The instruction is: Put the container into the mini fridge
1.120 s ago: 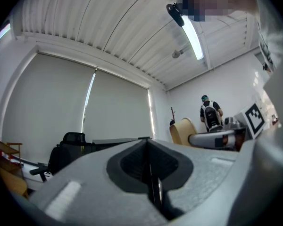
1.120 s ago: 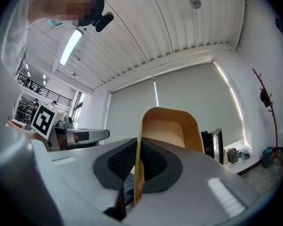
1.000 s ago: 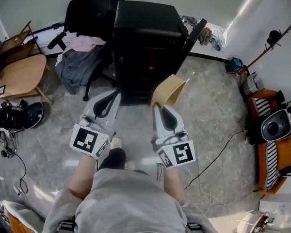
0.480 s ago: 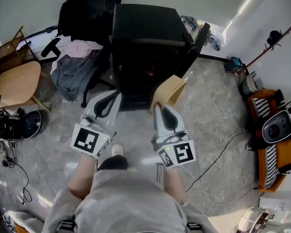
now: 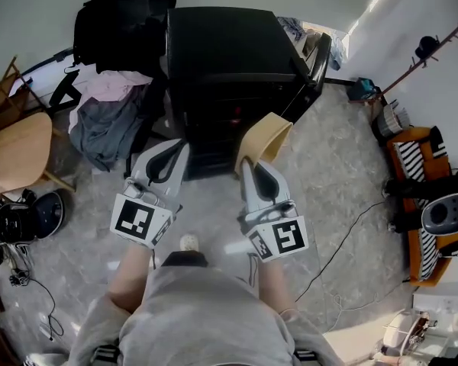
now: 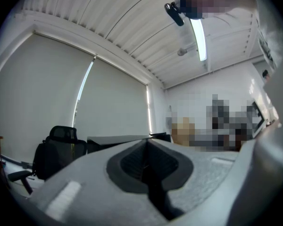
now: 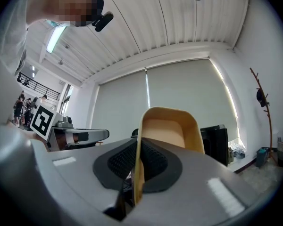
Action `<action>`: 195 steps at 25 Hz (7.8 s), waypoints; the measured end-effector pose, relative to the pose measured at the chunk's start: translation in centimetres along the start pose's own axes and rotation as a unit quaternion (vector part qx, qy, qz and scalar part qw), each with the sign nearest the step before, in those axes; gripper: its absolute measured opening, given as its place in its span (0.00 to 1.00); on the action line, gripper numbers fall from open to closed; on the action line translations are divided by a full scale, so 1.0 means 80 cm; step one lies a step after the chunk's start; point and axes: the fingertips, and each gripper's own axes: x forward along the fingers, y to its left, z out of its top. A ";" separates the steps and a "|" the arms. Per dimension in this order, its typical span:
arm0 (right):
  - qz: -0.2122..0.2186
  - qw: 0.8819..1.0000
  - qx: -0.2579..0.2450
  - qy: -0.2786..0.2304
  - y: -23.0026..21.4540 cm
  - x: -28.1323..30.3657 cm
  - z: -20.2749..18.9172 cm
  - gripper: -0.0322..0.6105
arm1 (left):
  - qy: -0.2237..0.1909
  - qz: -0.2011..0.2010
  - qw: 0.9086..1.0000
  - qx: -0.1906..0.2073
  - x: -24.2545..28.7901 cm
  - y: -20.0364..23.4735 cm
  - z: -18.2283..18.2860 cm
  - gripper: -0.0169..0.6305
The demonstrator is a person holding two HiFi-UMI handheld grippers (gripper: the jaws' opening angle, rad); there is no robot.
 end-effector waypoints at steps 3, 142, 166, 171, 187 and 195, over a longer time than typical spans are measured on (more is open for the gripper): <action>-0.008 1.000 0.002 0.003 -0.006 0.021 -0.007 0.07 | 0.001 -0.008 1.000 -0.002 0.014 0.020 -0.007 0.03; 0.293 0.680 -0.536 0.406 -0.220 0.305 -0.533 0.14 | 0.117 0.149 0.980 -0.062 0.079 0.138 -0.255 0.03; 0.174 0.858 -0.327 0.355 -0.199 0.306 -0.460 0.05 | 0.113 0.131 0.983 -0.054 0.065 0.144 -0.238 0.03; 0.148 0.898 -0.244 0.335 -0.188 0.286 -0.434 0.05 | 0.108 0.116 0.986 -0.050 0.067 0.138 -0.228 0.03; 0.067 0.964 -0.084 0.244 -0.144 0.186 -0.308 0.05 | 0.102 0.041 0.993 -0.040 0.074 0.094 -0.184 0.03; 0.028 0.979 -0.045 0.196 -0.134 0.140 -0.240 0.05 | 0.097 0.014 0.995 -0.028 0.072 0.075 -0.156 0.03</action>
